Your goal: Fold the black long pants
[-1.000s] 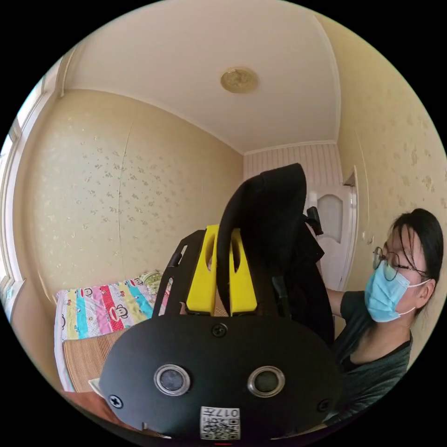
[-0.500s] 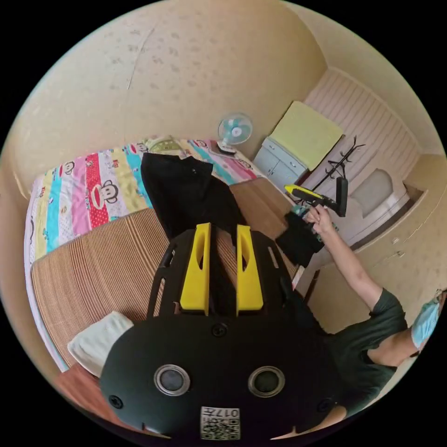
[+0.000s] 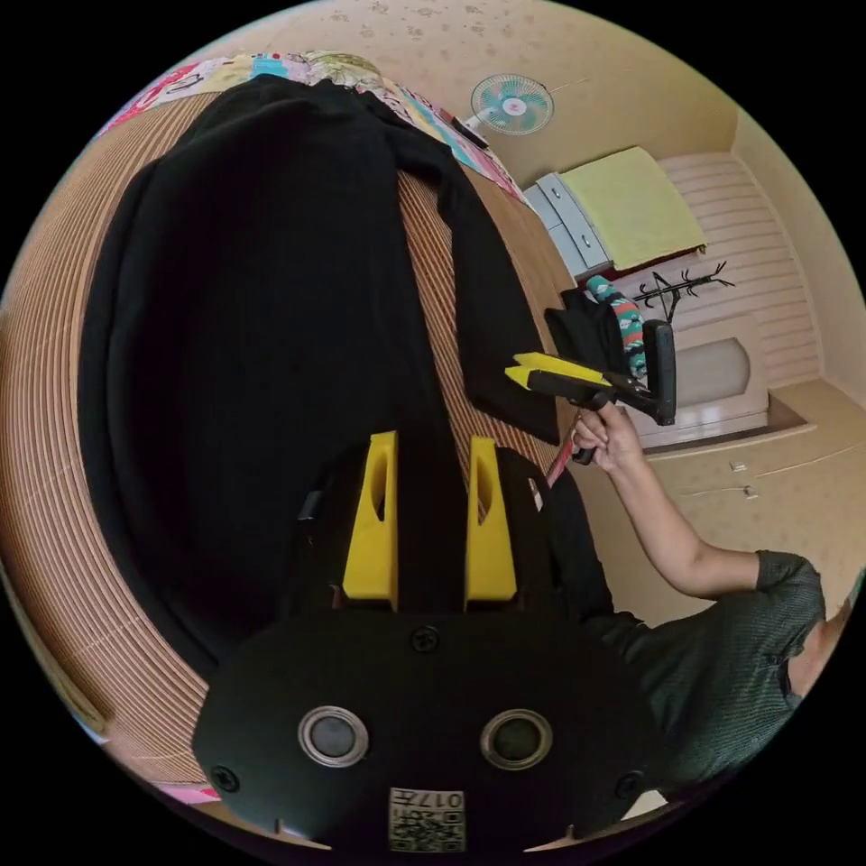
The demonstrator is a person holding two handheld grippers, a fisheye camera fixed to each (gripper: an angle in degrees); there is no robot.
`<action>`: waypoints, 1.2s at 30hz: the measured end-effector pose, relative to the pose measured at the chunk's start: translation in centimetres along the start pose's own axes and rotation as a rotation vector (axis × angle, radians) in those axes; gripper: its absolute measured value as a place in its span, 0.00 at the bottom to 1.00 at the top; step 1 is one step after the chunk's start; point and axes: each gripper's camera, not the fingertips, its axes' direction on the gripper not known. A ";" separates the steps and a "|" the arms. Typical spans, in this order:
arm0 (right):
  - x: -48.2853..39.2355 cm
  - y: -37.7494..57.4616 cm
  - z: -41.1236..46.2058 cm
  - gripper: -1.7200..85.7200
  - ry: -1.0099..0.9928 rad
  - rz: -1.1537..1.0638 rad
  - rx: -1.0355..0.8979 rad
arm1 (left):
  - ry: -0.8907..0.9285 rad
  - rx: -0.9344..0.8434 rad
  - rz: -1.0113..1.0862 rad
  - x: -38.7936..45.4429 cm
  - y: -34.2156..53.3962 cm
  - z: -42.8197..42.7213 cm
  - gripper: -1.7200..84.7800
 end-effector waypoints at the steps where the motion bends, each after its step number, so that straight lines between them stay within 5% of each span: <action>1: 0.0 0.6 -0.7 0.22 -0.044 0.008 0.014 | -0.101 -0.019 0.010 0.4 1.0 -0.3 0.14; 5: -2.8 4.0 0.1 0.20 0.035 -0.071 0.006 | -0.343 0.077 -0.037 0.6 4.9 -1.0 0.10; 7: -4.6 5.8 0.2 0.15 0.263 -0.154 0.055 | -0.361 0.081 -0.102 0.4 6.1 -1.6 0.09; 10: -3.3 6.1 -2.9 0.07 0.208 -0.084 0.001 | -0.221 0.059 -0.172 -0.7 8.2 -2.0 0.02; 13: 5.2 9.0 -8.3 0.06 -0.400 0.190 0.114 | -0.168 0.087 -0.194 -0.9 11.7 -2.9 0.01; 15: 13.4 15.7 -11.4 0.05 -0.952 0.367 0.402 | -0.165 0.110 -0.209 -0.7 14.2 -3.8 0.01; 19: 24.1 28.3 -12.1 0.05 -1.228 0.730 0.796 | -0.118 0.166 -0.193 -0.5 20.4 -5.5 0.01; 22: 29.4 35.5 -13.9 0.04 -0.986 0.995 0.854 | 0.009 0.040 -0.171 0.1 24.5 -3.7 0.01; 27: 23.9 33.7 -22.5 0.03 -0.241 0.661 0.550 | -0.040 -0.027 -0.018 4.1 33.1 0.5 0.01; 31: 18.9 34.4 -24.5 0.02 -0.182 0.483 0.587 | -0.195 -0.006 0.142 7.0 37.3 -0.4 0.01; 36: 11.6 34.7 -23.8 0.02 0.187 0.223 0.468 | -0.447 0.146 0.290 9.9 42.0 -4.1 0.01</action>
